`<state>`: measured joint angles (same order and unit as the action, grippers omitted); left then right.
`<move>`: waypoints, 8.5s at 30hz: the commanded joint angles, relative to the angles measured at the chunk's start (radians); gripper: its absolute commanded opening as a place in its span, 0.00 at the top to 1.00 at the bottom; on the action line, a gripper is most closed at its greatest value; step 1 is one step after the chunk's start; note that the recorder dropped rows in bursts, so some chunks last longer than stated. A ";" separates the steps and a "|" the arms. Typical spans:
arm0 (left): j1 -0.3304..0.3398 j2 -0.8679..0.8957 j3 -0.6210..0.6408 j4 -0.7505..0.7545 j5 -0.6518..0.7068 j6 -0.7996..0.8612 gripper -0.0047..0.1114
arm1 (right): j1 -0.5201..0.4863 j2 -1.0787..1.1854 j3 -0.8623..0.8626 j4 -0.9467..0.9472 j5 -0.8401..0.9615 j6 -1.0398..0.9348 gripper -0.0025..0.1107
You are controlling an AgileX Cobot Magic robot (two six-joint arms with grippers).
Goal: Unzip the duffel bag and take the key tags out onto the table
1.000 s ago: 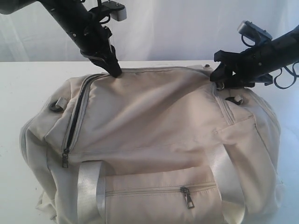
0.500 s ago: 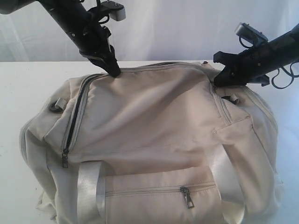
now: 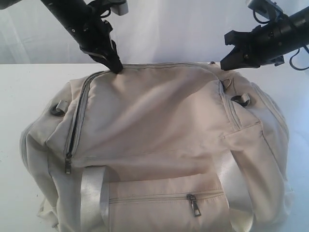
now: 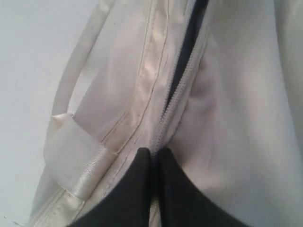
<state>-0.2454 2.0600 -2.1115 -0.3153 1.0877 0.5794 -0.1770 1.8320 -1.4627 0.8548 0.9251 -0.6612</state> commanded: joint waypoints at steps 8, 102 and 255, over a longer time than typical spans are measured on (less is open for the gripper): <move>-0.040 -0.053 0.003 -0.099 -0.128 -0.044 0.34 | -0.017 -0.023 -0.002 -0.046 0.015 -0.009 0.98; -0.254 0.207 -0.286 0.146 -0.013 -0.042 0.96 | 0.017 0.122 0.019 0.075 -0.169 0.063 0.98; -0.254 0.220 -0.286 0.072 -0.067 -0.071 0.96 | 0.177 -0.258 0.161 -0.494 0.039 0.114 0.98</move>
<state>-0.4998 2.2788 -2.4023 -0.2405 1.0264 0.5242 0.0041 1.6098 -1.3025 0.3730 0.9119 -0.5665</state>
